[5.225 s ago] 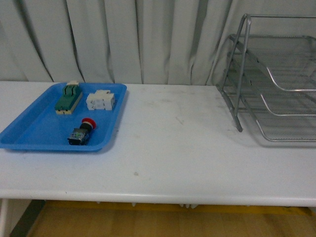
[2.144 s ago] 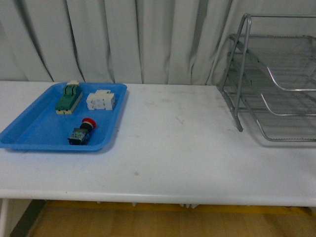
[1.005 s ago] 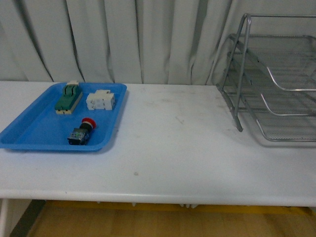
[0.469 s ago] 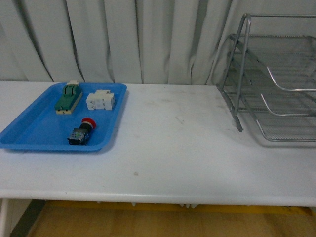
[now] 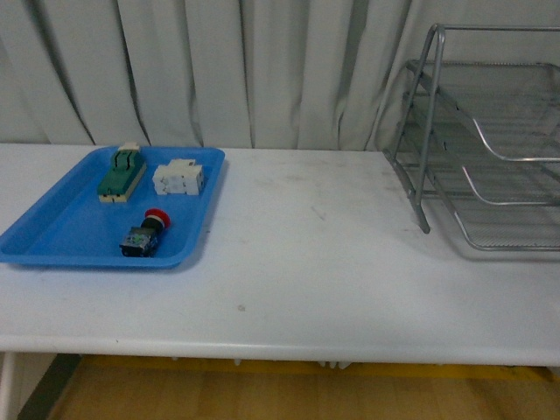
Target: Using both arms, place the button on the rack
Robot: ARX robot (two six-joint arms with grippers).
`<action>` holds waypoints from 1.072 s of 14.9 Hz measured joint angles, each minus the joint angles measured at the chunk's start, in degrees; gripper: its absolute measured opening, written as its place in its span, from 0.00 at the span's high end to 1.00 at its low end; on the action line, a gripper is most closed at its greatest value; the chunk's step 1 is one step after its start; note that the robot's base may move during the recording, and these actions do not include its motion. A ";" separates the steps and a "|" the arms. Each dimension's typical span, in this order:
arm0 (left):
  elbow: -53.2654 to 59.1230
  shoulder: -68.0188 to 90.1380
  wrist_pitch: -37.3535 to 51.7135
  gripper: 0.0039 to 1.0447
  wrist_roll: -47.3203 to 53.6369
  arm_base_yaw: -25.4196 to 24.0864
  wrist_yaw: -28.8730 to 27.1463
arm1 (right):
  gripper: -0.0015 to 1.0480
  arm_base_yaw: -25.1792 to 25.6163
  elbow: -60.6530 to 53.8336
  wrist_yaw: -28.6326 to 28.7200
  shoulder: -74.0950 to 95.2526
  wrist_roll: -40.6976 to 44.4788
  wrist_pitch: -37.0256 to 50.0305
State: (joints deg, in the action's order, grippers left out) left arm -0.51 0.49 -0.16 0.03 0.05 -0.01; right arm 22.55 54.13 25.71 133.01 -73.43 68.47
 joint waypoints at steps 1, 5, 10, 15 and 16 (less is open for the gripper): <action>0.00 0.00 0.00 0.06 0.00 0.00 0.00 | 0.06 -0.02 0.66 -0.22 0.04 0.17 -0.76; 0.00 0.00 0.00 0.06 0.00 0.00 0.00 | 0.83 -2.73 8.85 -2.78 3.67 2.08 -3.69; 0.00 0.00 0.00 0.06 0.00 0.00 0.00 | 0.96 -1.36 2.84 -2.89 3.93 -7.80 4.92; 0.00 0.00 -0.02 0.06 0.00 0.00 0.02 | 0.97 0.92 -9.53 -2.49 -1.57 -7.58 5.88; 0.00 0.00 0.00 0.06 0.00 0.00 0.00 | 0.97 1.88 -11.87 -1.81 -1.95 -7.56 6.54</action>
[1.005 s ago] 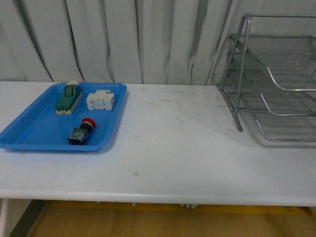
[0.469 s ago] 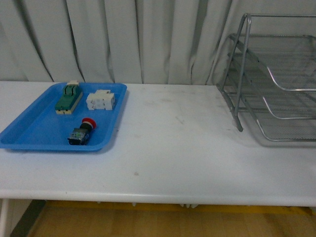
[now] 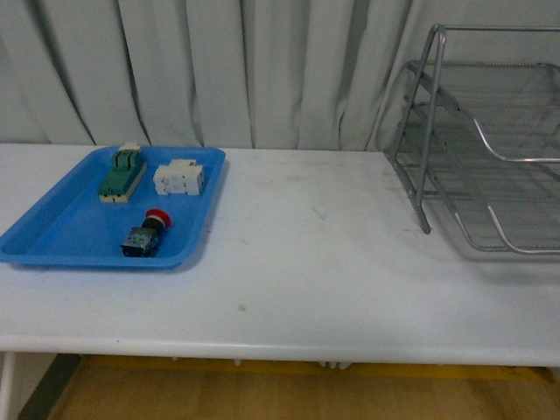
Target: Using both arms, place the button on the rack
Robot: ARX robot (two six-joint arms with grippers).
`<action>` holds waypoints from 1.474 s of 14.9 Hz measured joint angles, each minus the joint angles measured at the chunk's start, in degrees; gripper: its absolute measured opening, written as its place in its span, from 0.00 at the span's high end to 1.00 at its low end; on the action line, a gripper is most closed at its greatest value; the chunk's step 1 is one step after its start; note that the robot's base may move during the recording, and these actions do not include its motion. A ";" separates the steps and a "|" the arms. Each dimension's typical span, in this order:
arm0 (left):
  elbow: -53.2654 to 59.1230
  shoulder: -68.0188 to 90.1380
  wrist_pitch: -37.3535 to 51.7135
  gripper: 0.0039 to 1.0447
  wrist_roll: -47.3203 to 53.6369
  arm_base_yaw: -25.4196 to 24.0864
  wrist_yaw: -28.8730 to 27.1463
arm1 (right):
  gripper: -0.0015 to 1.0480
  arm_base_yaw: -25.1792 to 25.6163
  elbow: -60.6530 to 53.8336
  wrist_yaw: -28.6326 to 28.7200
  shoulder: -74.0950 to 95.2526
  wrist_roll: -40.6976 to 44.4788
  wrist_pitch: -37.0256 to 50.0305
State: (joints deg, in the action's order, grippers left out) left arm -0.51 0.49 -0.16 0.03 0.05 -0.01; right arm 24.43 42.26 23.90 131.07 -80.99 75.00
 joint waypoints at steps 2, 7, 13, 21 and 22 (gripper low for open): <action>0.00 0.00 0.00 0.06 0.00 0.00 0.00 | 0.97 2.03 -3.72 1.60 -1.11 0.09 0.61; 0.00 0.00 0.00 0.06 0.00 0.00 0.00 | 0.92 5.92 -10.03 5.35 -3.78 1.51 0.72; 0.00 0.00 -0.02 0.06 0.00 0.00 0.00 | 0.21 7.15 -13.33 4.92 -6.97 1.99 -1.51; 0.00 0.00 0.00 0.06 0.00 0.00 0.00 | 0.07 13.09 -29.03 20.55 -49.13 9.42 -2.16; 0.00 0.00 0.00 0.06 0.00 0.00 0.02 | 0.21 13.27 -28.46 14.47 -62.71 24.28 -19.76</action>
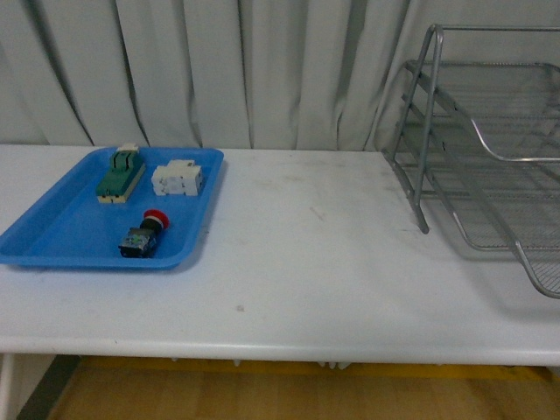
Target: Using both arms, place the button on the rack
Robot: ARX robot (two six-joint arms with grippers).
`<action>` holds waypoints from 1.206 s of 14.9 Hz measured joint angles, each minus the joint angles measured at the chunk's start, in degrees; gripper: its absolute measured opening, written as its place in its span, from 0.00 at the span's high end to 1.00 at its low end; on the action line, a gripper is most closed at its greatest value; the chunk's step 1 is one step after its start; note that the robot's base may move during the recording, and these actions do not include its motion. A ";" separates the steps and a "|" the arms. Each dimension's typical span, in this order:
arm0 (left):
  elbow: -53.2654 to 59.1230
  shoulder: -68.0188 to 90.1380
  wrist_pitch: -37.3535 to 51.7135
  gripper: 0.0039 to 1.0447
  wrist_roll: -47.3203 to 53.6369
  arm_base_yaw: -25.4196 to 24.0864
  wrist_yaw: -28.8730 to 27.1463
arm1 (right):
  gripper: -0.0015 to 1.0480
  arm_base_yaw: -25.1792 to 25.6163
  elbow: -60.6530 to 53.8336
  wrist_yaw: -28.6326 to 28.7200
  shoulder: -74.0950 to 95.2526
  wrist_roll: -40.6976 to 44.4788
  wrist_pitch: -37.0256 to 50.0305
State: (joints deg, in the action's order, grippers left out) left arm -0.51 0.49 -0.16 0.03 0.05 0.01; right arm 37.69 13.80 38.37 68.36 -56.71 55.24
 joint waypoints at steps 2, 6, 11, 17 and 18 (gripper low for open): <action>0.00 0.00 0.00 0.06 0.00 0.00 -0.04 | 0.47 -6.10 -4.94 -6.32 -19.23 33.07 -15.91; 0.00 0.00 0.00 0.06 0.00 0.00 -0.02 | 0.98 -19.43 -10.05 -19.74 -36.50 55.17 -27.50; 0.00 0.00 0.00 0.06 0.00 0.00 -0.02 | 0.98 -27.71 -13.20 -28.09 -45.22 56.33 -32.76; 0.00 0.02 0.00 0.06 0.00 0.00 -0.02 | 0.98 -29.97 -13.20 -30.38 -48.76 56.35 -35.69; 0.00 0.00 -0.02 0.06 0.00 0.00 -0.02 | 0.98 -30.86 -13.20 -31.56 -50.23 56.35 -36.65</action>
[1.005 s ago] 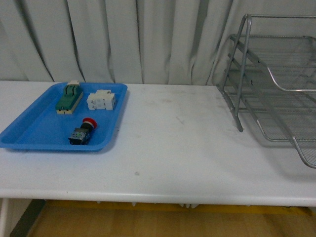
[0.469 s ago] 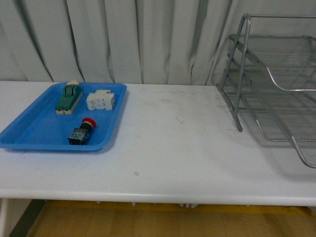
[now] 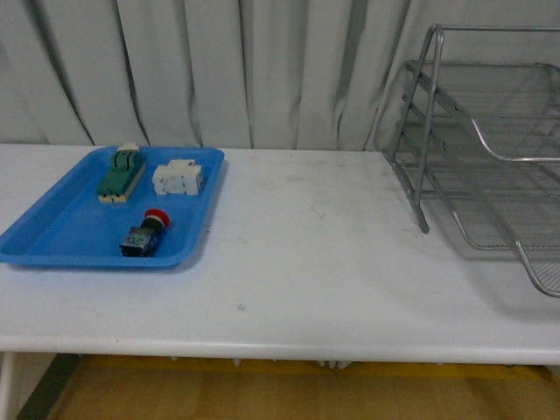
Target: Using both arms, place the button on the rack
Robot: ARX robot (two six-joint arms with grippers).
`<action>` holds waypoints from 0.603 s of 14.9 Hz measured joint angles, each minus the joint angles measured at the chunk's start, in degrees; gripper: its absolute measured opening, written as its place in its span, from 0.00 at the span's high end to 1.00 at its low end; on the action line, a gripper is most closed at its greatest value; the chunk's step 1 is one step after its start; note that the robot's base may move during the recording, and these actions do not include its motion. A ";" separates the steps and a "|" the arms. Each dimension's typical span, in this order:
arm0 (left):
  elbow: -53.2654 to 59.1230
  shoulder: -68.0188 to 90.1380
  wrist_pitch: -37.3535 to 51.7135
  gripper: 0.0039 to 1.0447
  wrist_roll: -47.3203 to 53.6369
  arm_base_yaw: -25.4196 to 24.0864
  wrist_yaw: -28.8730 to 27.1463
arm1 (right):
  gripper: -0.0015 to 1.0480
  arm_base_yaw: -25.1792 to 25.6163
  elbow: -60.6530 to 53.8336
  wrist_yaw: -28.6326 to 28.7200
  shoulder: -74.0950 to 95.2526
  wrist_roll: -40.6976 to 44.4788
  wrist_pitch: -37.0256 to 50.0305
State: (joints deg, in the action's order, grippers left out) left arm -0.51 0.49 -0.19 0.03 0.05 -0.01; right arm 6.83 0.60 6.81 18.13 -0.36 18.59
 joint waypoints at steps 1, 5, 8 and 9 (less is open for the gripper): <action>0.00 0.00 0.02 0.06 0.00 0.00 -0.04 | 0.98 -4.87 0.00 -5.40 -1.88 0.00 -2.45; 0.00 0.00 0.00 0.06 0.00 0.00 -0.04 | 0.98 -6.82 0.02 -6.80 -17.70 0.15 -18.56; 0.00 0.02 0.00 0.06 0.00 0.00 -0.02 | 0.98 -6.82 0.02 -6.82 -17.92 0.20 -18.64; 0.00 0.00 0.04 0.06 0.00 0.00 -0.02 | 0.98 -6.82 0.02 -6.82 -17.90 0.20 -18.78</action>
State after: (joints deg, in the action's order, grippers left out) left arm -0.51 0.49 -0.14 0.03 0.05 -0.03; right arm 0.01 0.62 -0.01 0.23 -0.16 -0.19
